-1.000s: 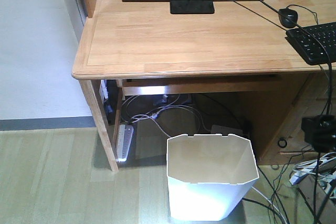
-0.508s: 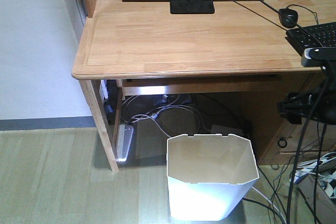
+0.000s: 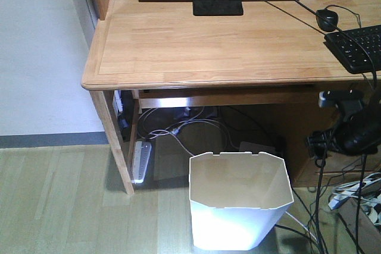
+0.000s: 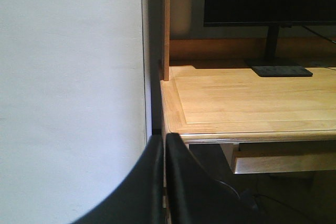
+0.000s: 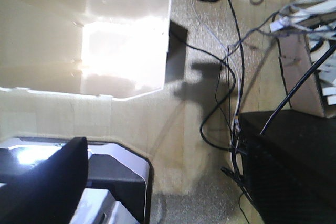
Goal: Move trash bin to bedside with robot
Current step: 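Lower the right gripper toward the rim of the white trash bin, then close the right gripper on the bin rim farthest from the desk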
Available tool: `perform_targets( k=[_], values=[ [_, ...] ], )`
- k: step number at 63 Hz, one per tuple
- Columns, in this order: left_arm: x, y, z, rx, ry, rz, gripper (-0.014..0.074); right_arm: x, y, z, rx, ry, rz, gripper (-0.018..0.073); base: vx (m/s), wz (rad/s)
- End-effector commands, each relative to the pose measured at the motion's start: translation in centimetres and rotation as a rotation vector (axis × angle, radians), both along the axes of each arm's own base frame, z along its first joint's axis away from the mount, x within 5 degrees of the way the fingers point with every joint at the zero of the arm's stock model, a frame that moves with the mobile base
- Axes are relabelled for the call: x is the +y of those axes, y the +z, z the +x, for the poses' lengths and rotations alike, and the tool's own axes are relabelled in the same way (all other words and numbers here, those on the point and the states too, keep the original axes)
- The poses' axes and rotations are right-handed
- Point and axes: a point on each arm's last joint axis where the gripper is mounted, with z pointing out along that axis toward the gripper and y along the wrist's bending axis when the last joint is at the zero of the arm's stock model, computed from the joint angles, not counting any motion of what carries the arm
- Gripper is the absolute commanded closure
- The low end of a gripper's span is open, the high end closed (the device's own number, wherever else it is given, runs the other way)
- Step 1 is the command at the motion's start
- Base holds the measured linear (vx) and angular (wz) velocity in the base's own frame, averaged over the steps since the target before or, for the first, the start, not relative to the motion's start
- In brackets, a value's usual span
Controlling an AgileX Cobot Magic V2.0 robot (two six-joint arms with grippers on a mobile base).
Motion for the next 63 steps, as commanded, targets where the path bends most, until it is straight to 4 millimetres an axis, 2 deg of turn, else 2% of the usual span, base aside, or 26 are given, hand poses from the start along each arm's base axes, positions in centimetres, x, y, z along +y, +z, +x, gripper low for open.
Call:
perform_targets(
  k=[1, 17, 33, 51, 63],
  values=[
    [0.0, -0.2, 0.1, -0.053, -0.002, -0.017, 0.0602, -0.8, -0.8, 1.3, -0.068, 0.004, -0.022, -0.0024, 0.0, 0.0],
    [0.0, -0.2, 0.1, -0.053, -0.002, -0.017, 0.0602, -1.0, -7.6, 3.2, 0.013, 0.016, -0.02, -0.0024, 0.0, 0.0],
    [0.0, -0.2, 0.1, -0.053, -0.002, -0.017, 0.0602, -1.3, -13.1, 5.5, 0.063, 0.066, -0.021, -0.0024, 0.0, 0.0],
    [0.0, -0.2, 0.1, -0.053, -0.002, -0.017, 0.0602, -1.6, -17.5, 8.3, 0.074, 0.074, -0.017, -0.0024, 0.0, 0.0],
    [0.0, -0.2, 0.1, -0.053, -0.002, -0.017, 0.0602, -0.6, -20.0, 9.7, 0.103, 0.138, -0.006, -0.0024, 0.0, 0.0]
  ],
)
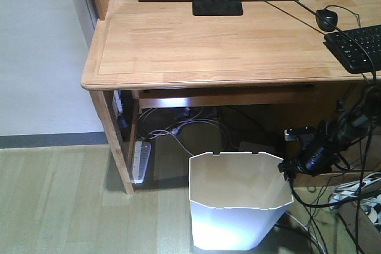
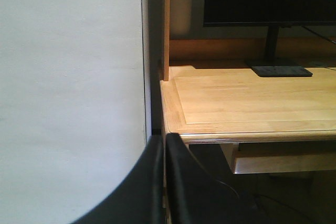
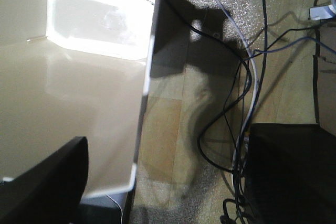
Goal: Move trash bin to bedside with robot
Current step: 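Close the right gripper on the bin rim farthest from the desk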
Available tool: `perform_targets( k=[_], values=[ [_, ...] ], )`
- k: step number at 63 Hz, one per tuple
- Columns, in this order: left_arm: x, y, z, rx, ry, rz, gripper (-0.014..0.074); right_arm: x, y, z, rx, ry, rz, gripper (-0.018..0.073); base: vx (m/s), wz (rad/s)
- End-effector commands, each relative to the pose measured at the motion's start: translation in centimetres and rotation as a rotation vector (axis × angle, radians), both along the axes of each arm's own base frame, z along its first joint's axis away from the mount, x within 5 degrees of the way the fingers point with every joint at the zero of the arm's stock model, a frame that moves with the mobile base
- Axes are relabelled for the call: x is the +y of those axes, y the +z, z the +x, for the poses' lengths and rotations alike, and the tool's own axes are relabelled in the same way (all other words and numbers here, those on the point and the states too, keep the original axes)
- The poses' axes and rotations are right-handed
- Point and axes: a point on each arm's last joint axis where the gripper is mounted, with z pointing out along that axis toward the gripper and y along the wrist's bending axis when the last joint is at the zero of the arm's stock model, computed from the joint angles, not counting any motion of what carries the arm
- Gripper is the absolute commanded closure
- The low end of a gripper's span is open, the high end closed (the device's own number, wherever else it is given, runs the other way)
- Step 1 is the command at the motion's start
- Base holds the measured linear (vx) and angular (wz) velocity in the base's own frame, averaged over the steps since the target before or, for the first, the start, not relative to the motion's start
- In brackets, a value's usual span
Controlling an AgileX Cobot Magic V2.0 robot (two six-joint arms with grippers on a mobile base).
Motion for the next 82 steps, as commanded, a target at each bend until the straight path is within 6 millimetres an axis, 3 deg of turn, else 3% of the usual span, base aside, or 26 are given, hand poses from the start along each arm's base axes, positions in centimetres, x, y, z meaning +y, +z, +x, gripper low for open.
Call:
perform_targets(
  k=[1, 35, 57, 66, 80, 82],
  values=[
    [0.0, -0.2, 0.1, -0.053, -0.002, -0.017, 0.0602, 0.4, 1.3, 2.4, -0.057, 0.039, 0.0, -0.0024, 0.0, 0.0],
    [0.0, -0.2, 0.1, -0.053, -0.002, -0.017, 0.0602, 0.7, -4.7, 4.4, -0.001, 0.007, 0.05, -0.0024, 0.0, 0.0],
    [0.0, -0.2, 0.1, -0.053, -0.002, -0.017, 0.0602, 0.8, -6.6, 5.1, -0.003, -0.028, 0.077, 0.0, 0.0, 0.0],
    [0.0, -0.2, 0.1, -0.053, -0.002, -0.017, 0.0602, 0.9, -6.9, 5.2, 0.011, -0.033, 0.087, 0.0128, 0.0, 0.0],
    [0.0, -0.2, 0.1, -0.053, -0.002, -0.017, 0.0602, 1.0, -6.7, 5.1, 0.031, -0.045, 0.107, 0.058, 0.0, 0.0],
    [0.0, -0.2, 0.1, -0.053, -0.002, -0.017, 0.0602, 0.9, -6.6, 5.1, 0.033, -0.057, 0.117, 0.0576, 0.0, 0.0]
  ],
)
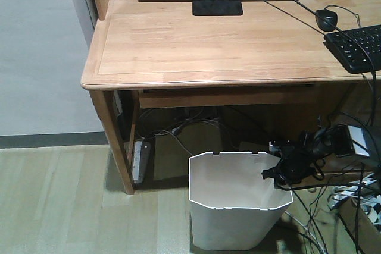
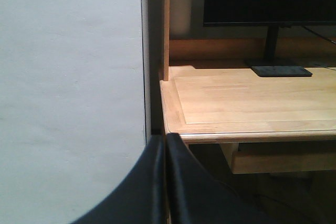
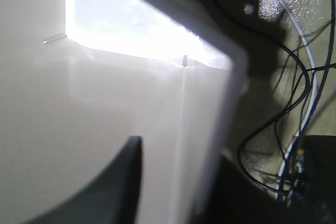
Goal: Move trash bin to bedside with robot
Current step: 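Close the right gripper on the bin rim farthest from the desk, then lift the white bin with the right gripper and pull it from under the desk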
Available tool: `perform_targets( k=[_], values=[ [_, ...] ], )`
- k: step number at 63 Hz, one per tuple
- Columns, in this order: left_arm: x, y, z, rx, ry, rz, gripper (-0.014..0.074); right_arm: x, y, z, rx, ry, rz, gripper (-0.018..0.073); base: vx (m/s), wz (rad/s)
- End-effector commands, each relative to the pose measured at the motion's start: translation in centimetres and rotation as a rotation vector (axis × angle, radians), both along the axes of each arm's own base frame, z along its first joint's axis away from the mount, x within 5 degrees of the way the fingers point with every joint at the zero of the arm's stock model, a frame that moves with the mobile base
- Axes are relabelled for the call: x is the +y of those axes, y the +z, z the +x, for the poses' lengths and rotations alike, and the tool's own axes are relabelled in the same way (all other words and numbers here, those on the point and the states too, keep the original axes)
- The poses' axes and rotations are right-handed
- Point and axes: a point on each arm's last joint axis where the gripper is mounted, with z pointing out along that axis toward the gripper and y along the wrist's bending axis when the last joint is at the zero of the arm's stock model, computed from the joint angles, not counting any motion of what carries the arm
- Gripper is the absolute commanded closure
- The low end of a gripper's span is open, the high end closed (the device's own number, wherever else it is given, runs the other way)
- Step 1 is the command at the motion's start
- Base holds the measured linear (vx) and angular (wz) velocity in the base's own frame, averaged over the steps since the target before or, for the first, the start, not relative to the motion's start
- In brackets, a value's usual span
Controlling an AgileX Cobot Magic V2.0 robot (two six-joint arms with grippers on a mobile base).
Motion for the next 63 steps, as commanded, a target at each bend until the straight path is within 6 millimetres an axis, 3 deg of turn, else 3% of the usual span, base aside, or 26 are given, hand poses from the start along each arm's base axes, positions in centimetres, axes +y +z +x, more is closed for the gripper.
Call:
perform_targets(
  k=[1, 29, 46, 63],
  values=[
    [0.0, -0.2, 0.1, -0.053, -0.002, -0.017, 0.0602, -0.3, 3.2, 2.5, -0.062, -0.024, 0.025, 0.0575, 0.0, 0.0],
    [0.0, -0.2, 0.1, -0.053, -0.002, -0.017, 0.0602, -0.3, 5.6, 3.4, -0.098, -0.051, 0.289, 0.0566, 0.0, -0.01],
    [0.0, -0.2, 0.1, -0.053, -0.002, -0.017, 0.0602, -1.2, 8.3, 3.6, -0.192, -0.078, 0.173, 0.0565, 0.0, -0.01],
    [0.0, -0.2, 0.1, -0.053, -0.002, -0.017, 0.0602, -1.6, 11.0, 1.1, -0.209, -0.014, 0.13, 0.0565, 0.0, 0.0]
  ],
)
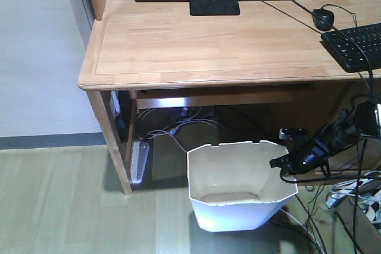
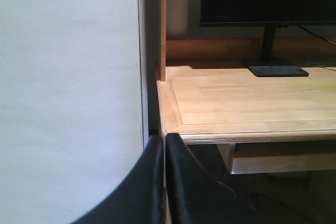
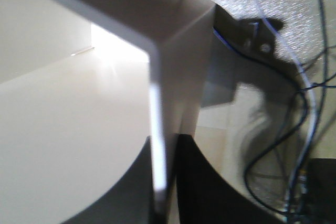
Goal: Move trash bin to bedside with robot
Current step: 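Lift the white bin with the right gripper and pull it from under the desk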
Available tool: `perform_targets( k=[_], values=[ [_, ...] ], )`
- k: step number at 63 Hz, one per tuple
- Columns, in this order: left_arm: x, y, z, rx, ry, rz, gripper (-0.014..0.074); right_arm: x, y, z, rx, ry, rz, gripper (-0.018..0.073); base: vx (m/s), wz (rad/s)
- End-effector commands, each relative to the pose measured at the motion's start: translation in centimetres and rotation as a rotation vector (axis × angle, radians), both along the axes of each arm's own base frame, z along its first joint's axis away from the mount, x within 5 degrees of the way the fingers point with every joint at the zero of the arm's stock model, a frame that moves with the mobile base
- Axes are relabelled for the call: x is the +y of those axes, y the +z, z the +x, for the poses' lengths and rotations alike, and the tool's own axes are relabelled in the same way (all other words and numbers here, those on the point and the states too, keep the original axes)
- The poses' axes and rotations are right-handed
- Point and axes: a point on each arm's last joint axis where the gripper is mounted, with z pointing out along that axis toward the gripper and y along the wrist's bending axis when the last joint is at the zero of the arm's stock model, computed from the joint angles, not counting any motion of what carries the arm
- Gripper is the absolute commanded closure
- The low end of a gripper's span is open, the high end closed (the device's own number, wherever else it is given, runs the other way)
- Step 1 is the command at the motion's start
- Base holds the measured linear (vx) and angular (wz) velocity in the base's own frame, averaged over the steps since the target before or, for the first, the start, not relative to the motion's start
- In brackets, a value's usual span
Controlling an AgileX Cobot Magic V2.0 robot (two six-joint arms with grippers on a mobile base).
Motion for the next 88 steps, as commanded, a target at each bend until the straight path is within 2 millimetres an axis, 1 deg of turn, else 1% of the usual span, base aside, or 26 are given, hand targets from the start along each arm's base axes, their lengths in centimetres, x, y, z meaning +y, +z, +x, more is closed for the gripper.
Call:
perform_targets(
  k=[1, 9, 18, 21, 32, 41, 50, 62, 70, 88],
  values=[
    [0.0, -0.2, 0.1, -0.053, -0.002, -0.017, 0.0602, -0.2, 5.0, 1.6, -0.063, 0.019, 0.05, 0.0565, 0.0, 0.0],
    [0.0, -0.2, 0.1, -0.053, -0.002, -0.017, 0.0602, -0.3, 6.4, 0.3, -0.059, 0.03, 0.057, 0.0565, 0.0, 0.0],
    [0.0, -0.2, 0.1, -0.053, -0.002, -0.017, 0.0602, -0.5, 8.6, -1.0, -0.088, 0.04, 0.01, 0.0565, 0.0, 0.0],
    [0.0, -0.2, 0.1, -0.053, -0.002, -0.017, 0.0602, -0.4, 9.0, -1.5, -0.085, 0.045, 0.009, 0.0565, 0.0, 0.0],
    [0.0, -0.2, 0.1, -0.053, -0.002, -0.017, 0.0602, 0.1, 11.6, -3.3, -0.084, 0.042, 0.024, 0.0565, 0.0, 0.0],
    [0.0, -0.2, 0.1, -0.053, -0.002, -0.017, 0.0602, 0.4, 14.0, -4.3, -0.112, 0.012, 0.04, 0.0565, 0.0, 0.0],
    [0.0, -0.2, 0.1, -0.053, -0.002, -0.017, 0.0602, 0.8, 15.6, -5.0, -0.142, 0.031, 0.05, 0.0565, 0.0, 0.0],
    [0.0, -0.2, 0.1, -0.053, -0.002, -0.017, 0.0602, 1.6, 16.6, -5.5, -0.127, 0.051, 0.124, 0.0565, 0.0, 0.0],
    [0.0, -0.2, 0.1, -0.053, -0.002, -0.017, 0.0602, 1.9, 16.6, -5.7, -0.113, 0.06, 0.158, 0.0565, 0.0, 0.0],
    [0.0, -0.2, 0.1, -0.053, -0.002, -0.017, 0.0602, 2.0, 16.7, -5.8, -0.107, 0.064, 0.173, 0.0565, 0.0, 0.0]
  ],
)
